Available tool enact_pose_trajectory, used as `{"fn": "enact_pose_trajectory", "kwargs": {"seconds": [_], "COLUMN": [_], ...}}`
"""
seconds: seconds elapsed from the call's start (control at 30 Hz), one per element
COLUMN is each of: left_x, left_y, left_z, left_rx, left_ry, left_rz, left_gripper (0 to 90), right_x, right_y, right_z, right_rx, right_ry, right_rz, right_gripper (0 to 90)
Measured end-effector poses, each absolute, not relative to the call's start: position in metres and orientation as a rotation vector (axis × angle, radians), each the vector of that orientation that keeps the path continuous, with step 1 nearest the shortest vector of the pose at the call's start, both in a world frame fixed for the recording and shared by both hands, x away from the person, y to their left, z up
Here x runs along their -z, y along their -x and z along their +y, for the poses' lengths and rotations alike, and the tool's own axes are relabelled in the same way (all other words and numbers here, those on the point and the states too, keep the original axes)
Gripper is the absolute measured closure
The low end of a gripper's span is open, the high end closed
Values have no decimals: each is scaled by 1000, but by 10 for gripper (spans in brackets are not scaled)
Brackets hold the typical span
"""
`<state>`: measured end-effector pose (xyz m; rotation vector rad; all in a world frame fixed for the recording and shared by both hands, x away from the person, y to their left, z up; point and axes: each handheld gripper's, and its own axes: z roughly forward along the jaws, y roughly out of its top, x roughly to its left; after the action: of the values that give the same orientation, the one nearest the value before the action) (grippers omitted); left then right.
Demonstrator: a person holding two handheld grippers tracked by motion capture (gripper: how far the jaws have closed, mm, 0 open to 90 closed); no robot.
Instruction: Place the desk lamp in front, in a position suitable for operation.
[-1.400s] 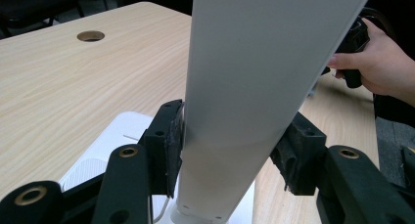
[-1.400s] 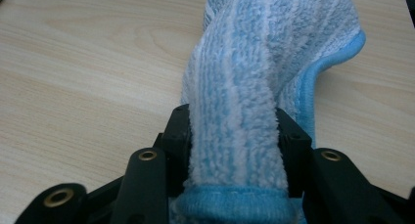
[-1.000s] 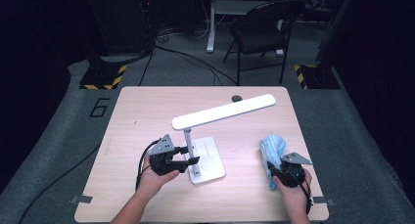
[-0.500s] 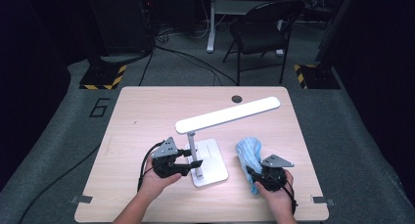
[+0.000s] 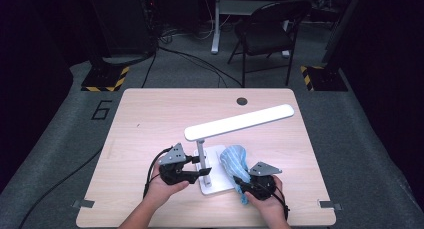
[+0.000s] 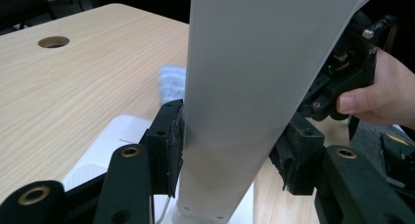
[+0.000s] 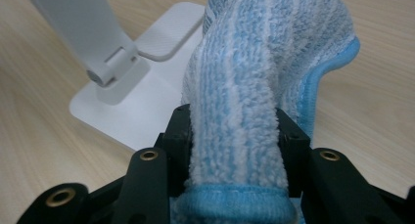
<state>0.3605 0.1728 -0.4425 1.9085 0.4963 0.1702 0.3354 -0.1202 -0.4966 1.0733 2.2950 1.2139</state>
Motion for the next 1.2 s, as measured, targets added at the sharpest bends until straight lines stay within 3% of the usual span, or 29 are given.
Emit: {"fn": "enact_pose_trajectory", "kwargs": {"seconds": [0.33,0.7,0.93,1.2], "left_x": [442,439,429,424], "left_y": [-358,-357,-356,-356], "left_z": [168,168,170,170], "left_rx": [-163,-151,-161,-152], "left_ry": [-1912,-1896,-1875,-1873], "left_rz": [488,497,511,515], "left_gripper": [504,484,453,479], "right_x": [505,499,499,490], "right_y": [-333,-328,-325,-323], "right_z": [-97,-101,-98,-106], "right_rx": [-1184,-1171,-1126,-1148], "right_ry": [-1018,-974,-987,-1009], "right_rz": [2383,2384,2416,2376], "right_gripper": [544,529,453,484]}}
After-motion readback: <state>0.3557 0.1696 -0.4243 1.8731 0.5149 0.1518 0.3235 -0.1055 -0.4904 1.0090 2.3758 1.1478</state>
